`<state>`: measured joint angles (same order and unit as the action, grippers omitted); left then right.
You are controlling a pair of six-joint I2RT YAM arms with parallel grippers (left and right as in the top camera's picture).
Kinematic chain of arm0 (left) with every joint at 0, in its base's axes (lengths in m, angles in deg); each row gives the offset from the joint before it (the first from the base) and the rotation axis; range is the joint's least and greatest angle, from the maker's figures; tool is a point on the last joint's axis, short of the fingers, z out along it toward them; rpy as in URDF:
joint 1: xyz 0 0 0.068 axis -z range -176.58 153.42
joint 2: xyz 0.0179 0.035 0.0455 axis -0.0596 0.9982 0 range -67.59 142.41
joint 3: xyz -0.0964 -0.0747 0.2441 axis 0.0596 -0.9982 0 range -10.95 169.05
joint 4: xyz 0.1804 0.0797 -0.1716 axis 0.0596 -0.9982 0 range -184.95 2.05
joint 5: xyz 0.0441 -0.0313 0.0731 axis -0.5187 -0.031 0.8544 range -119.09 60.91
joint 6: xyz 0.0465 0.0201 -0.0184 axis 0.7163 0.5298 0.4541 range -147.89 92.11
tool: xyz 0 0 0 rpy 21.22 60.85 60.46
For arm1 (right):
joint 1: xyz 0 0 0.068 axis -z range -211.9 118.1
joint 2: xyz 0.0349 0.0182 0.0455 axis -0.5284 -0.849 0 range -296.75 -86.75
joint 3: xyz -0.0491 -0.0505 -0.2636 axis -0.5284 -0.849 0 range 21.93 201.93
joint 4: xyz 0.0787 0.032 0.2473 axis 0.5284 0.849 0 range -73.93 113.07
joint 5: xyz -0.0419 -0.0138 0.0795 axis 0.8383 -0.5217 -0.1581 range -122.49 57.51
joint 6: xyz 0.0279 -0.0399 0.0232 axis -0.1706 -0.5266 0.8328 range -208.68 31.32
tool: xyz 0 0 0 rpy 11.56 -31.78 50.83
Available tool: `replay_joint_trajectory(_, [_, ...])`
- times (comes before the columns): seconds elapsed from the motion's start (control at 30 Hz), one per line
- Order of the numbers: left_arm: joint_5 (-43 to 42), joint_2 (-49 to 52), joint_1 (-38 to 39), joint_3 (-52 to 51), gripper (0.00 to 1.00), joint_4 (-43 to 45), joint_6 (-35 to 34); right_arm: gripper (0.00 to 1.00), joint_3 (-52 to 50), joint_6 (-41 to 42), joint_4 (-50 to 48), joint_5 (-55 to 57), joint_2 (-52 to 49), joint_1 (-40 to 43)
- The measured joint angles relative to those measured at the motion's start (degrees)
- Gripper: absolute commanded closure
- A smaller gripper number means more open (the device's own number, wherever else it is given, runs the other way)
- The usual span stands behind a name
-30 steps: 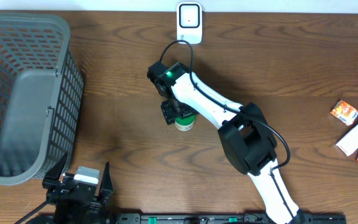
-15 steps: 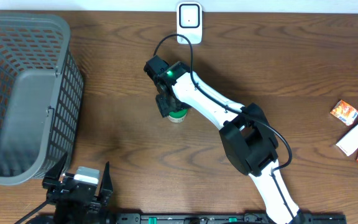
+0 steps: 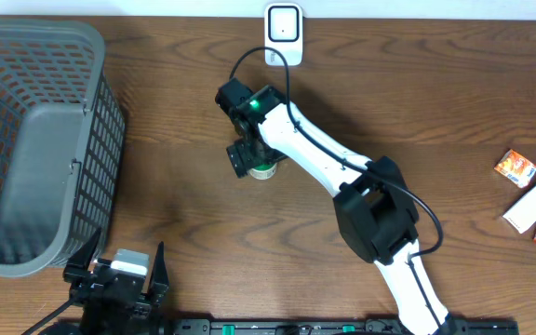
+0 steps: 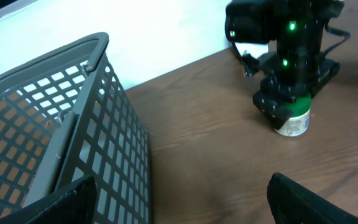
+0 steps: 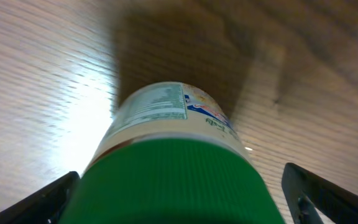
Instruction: Scan the item barcode
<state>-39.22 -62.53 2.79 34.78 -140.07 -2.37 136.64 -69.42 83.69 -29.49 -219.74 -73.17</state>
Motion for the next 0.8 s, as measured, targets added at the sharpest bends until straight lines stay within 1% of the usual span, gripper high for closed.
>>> replay_joint_trajectory(0.33, [0.0, 0.0, 0.0, 0.0, 0.13, -0.02, 0.0, 0.01, 0.61, -2.82, -1.53, -4.76, 0.98, 1.07])
replay_joint_trajectory(0.8, [0.0, 0.0, 0.0, 0.0, 0.13, -0.02, 0.0, 0.01, 0.61, -4.63, -0.66, -6.08, 0.98, 3.28])
